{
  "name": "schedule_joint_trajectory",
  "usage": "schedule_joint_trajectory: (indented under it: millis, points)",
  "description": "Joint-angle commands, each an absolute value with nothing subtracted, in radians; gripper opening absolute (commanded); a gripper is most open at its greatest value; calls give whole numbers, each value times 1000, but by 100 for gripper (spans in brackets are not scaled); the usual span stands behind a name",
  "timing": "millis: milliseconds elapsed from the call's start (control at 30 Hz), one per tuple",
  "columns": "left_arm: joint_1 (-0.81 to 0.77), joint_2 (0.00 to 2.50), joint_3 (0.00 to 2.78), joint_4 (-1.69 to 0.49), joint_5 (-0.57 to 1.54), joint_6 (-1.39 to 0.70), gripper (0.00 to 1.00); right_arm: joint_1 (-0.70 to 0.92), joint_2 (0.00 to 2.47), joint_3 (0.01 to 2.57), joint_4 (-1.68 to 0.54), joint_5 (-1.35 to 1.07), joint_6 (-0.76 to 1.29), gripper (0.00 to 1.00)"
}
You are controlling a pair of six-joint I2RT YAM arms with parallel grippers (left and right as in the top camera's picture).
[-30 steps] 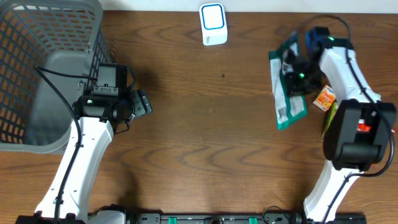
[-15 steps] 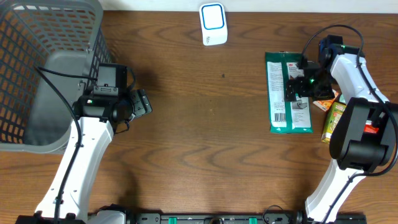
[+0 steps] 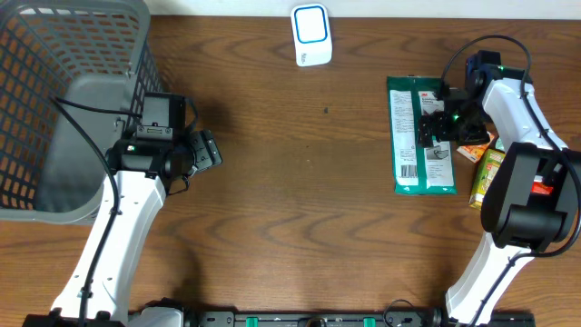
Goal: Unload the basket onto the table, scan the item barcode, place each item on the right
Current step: 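Move the gloves pack right and lower it beside the snacks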
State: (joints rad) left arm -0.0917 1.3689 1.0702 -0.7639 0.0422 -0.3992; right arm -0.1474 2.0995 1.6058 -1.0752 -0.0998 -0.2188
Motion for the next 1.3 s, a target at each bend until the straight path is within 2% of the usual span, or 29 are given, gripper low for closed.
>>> schedule_joint_trajectory:
  millis: [0,1033,1267]
  points:
    - [-88,1359,1071,-770,33,-401,84,-149,2105,1600,-1072,-95,-218,99]
    - [-88,1359,1071,-770,33,-401,84,-146,2106,1600,-1072,-95,-218,99]
    - [-88,1359,1071,-770,33,-401,84,-145,2032,1600,-1073,-95,-217,99]
